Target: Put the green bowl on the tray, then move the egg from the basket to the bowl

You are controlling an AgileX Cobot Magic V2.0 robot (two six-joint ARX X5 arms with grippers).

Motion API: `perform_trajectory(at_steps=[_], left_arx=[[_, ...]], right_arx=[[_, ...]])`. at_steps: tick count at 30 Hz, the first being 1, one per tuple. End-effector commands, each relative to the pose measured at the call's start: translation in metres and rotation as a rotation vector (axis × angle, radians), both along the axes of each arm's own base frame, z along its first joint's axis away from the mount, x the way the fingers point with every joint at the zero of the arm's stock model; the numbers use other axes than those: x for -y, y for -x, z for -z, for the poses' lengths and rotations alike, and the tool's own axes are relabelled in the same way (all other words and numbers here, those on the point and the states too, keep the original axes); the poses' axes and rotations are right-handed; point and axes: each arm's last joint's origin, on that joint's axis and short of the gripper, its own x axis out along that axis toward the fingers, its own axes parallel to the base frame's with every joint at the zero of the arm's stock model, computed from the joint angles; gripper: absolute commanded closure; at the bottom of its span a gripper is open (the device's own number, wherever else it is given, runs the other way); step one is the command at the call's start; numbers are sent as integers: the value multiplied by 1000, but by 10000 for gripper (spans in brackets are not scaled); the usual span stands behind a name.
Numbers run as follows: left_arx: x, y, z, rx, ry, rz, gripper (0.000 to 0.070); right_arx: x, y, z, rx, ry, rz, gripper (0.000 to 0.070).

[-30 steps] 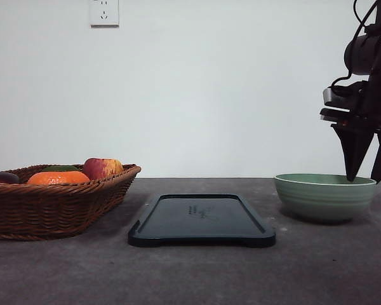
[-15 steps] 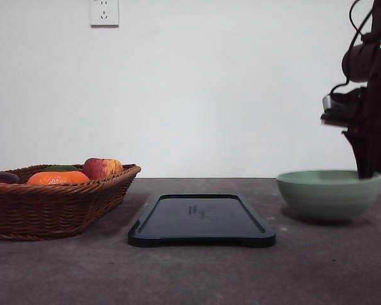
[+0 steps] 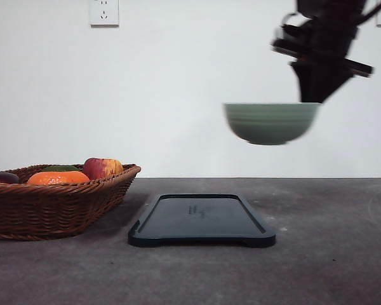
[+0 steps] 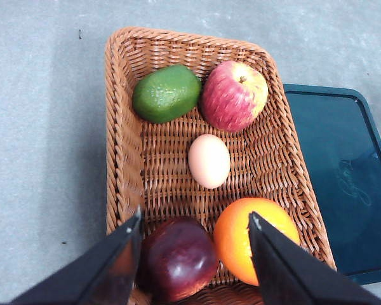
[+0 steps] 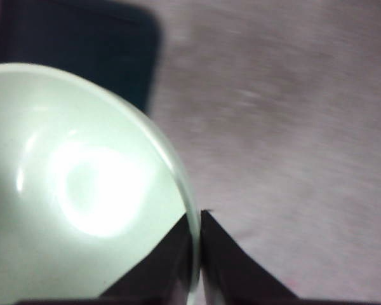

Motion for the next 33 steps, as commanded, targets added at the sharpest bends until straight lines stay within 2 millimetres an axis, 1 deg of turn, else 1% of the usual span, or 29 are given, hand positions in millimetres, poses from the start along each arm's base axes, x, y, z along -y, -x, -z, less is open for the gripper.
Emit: perform_trajectory(at_steps=[1, 4, 8, 15, 18, 23, 30, 33], left_arx=[[0, -3, -7, 33, -8, 13, 372], [0, -3, -7, 35, -8, 13, 372], [0, -3, -7, 35, -8, 13, 372], [0, -3, -7, 35, -8, 13, 372], [0, -3, -7, 34, -8, 13, 372], [0, -3, -7, 34, -8, 13, 372], [0, -3, -7, 34, -8, 13, 372], [0, -3, -7, 33, -8, 13, 372]], right_arx=[[-15, -8, 8, -13, -14, -4, 700], [-37, -12, 18, -10, -17, -49, 700], [-60, -17, 37, -22, -15, -92, 700], [-84, -27, 69, -55, -9, -114, 700], [-89, -30, 78, -53, -8, -120, 700], [-95, -32, 85, -45, 9, -119, 700], [-96, -35, 91, -43, 19, -104, 700], [-96, -36, 98, -62, 26, -104, 700]])
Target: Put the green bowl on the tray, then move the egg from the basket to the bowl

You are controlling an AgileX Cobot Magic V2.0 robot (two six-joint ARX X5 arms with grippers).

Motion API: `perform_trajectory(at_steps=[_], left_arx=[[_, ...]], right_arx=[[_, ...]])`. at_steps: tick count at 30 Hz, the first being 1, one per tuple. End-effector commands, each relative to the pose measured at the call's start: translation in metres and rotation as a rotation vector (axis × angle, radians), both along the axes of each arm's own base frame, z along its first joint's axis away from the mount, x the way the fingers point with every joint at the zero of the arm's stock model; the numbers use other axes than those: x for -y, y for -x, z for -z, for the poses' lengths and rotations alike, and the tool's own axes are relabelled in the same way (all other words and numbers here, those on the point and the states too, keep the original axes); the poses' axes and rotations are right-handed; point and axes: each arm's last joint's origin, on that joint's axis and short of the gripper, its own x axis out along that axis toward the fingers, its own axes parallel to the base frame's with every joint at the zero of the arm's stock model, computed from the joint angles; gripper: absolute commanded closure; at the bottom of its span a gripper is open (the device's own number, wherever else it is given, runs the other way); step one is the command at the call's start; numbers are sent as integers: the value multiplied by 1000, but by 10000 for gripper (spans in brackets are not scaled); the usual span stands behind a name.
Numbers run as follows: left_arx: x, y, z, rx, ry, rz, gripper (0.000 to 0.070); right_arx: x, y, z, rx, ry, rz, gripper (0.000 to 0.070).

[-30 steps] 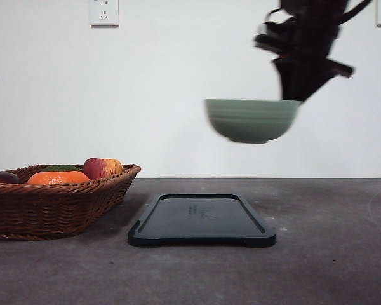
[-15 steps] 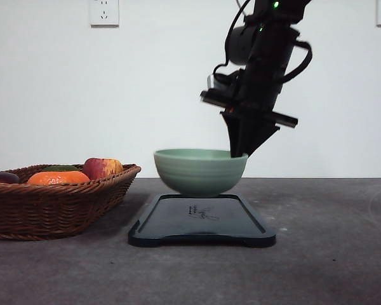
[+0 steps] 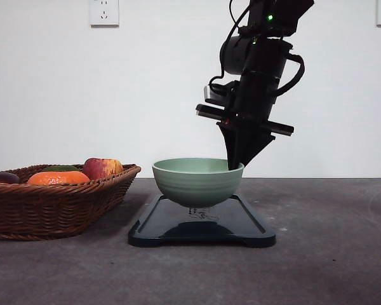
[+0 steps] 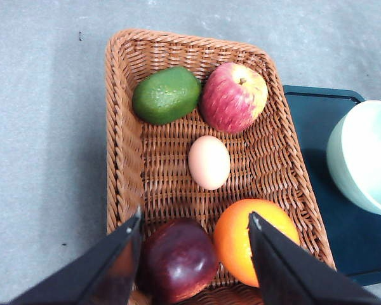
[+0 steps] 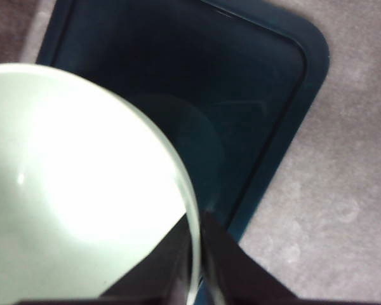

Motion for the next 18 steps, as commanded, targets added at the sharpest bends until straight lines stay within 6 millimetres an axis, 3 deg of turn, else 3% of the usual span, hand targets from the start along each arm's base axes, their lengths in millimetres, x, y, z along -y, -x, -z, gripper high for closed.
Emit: perform_trajectory(at_steps=[1, 5, 9, 10, 18], left_arx=[[0, -3, -7, 30, -8, 13, 372], [0, -2, -7, 26, -8, 13, 372], [0, -2, -7, 24, -8, 13, 372], [0, -2, -7, 24, -8, 13, 372], [0, -2, -7, 23, -8, 13, 372]], right_arx=[[-6, -5, 10, -20, 5, 4, 699], [-9, -5, 14, -28, 13, 0, 677], [-11, -3, 11, -25, 12, -5, 465], [-11, -3, 8, -27, 16, -5, 440], [-6, 3, -33, 106, 71, -3, 428]])
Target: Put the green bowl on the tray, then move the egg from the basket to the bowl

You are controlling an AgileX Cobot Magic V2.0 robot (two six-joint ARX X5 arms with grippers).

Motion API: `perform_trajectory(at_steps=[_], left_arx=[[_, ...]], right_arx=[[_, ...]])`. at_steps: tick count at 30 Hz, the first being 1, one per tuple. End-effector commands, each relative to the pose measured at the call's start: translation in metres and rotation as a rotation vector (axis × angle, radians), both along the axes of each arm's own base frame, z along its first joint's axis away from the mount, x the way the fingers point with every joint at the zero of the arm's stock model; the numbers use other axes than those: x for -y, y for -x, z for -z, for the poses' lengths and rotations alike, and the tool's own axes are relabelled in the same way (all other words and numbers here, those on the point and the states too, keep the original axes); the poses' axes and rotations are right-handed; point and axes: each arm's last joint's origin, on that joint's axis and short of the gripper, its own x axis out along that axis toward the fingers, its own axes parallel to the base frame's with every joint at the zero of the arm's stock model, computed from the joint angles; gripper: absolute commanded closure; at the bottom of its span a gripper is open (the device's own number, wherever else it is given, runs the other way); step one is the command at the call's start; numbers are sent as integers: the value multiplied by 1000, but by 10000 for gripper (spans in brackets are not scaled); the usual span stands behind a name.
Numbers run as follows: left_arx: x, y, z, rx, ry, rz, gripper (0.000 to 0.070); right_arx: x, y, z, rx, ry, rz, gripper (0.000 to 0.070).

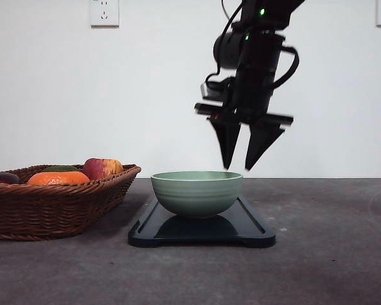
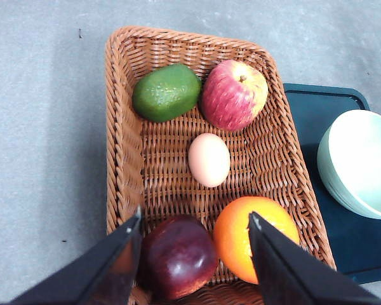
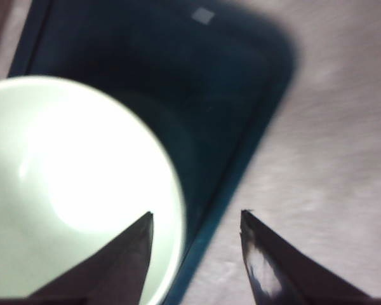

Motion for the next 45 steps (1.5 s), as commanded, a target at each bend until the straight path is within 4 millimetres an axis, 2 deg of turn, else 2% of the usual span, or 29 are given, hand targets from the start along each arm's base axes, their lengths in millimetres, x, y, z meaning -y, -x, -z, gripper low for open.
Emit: perform_trajectory(at_steps=[1, 6, 10, 24, 33, 36, 40, 45], left_arx=[[0, -3, -7, 29, -8, 13, 372], [0, -1, -6, 7, -1, 8, 372], [0, -1, -5, 0, -1, 8, 372], [1, 1, -1, -52, 8, 4, 373], [7, 1, -1, -53, 9, 32, 372], [9, 2, -1, -55, 15, 40, 372], [15, -2, -2, -81, 37, 47, 371], [27, -24, -4, -166, 25, 99, 371]], right_arx=[[-2, 2, -14, 66, -20, -16, 429], [5, 17, -30, 189, -101, -34, 429], [16, 40, -32, 262, -137, -75, 429], [68, 143, -14, 415, -189, -94, 430], [95, 197, 2, 491, -200, -122, 430], [100, 206, 5, 504, -205, -121, 430], [101, 210, 4, 519, -210, -120, 430], [101, 208, 2, 545, -219, -118, 430]])
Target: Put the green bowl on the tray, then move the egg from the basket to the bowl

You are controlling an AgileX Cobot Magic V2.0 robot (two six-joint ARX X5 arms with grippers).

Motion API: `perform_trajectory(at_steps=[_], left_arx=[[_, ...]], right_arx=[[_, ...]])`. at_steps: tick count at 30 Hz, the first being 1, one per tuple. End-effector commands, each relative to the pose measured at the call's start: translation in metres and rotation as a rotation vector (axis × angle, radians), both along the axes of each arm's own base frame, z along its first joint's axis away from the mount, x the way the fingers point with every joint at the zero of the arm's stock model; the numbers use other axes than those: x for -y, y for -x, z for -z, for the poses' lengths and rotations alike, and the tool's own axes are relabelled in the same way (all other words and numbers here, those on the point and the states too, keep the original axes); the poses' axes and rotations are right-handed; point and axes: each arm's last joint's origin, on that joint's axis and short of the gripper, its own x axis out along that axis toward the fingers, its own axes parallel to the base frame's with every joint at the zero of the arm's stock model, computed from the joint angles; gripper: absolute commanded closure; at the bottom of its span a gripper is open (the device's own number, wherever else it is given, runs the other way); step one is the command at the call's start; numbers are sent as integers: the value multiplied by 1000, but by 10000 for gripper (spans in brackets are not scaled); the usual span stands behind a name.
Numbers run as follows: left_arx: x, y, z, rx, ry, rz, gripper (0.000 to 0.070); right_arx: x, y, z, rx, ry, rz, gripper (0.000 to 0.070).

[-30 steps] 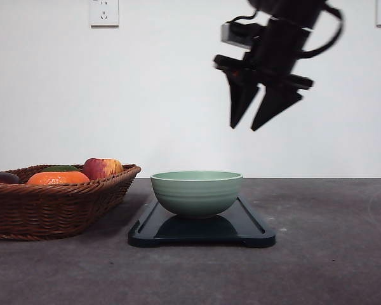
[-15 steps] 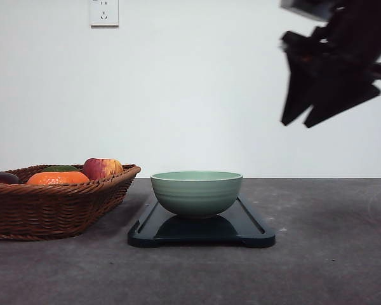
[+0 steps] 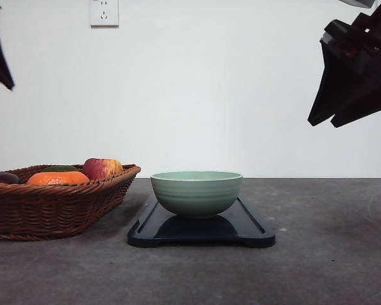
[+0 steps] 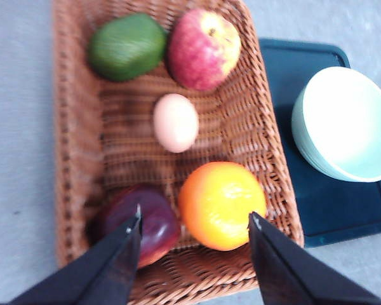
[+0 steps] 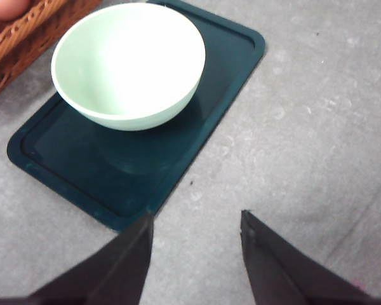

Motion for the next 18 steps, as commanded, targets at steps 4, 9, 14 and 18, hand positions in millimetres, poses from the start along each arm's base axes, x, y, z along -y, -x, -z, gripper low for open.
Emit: perform_trajectory(at_steps=[4, 9, 14, 18], left_arx=[[18, -37, -2, -55, -41, 50, 350], [37, -76, 10, -122, -126, 70, 342], [52, -107, 28, -163, -182, 75, 337], [59, -124, 44, -167, -203, 80, 277]], right_arx=[[-2, -2, -1, 16, 4, -9, 430], [-2, -2, -1, 16, 4, -9, 430], [-2, -2, -1, 15, 4, -9, 430], [-2, -2, -1, 15, 4, -8, 430]])
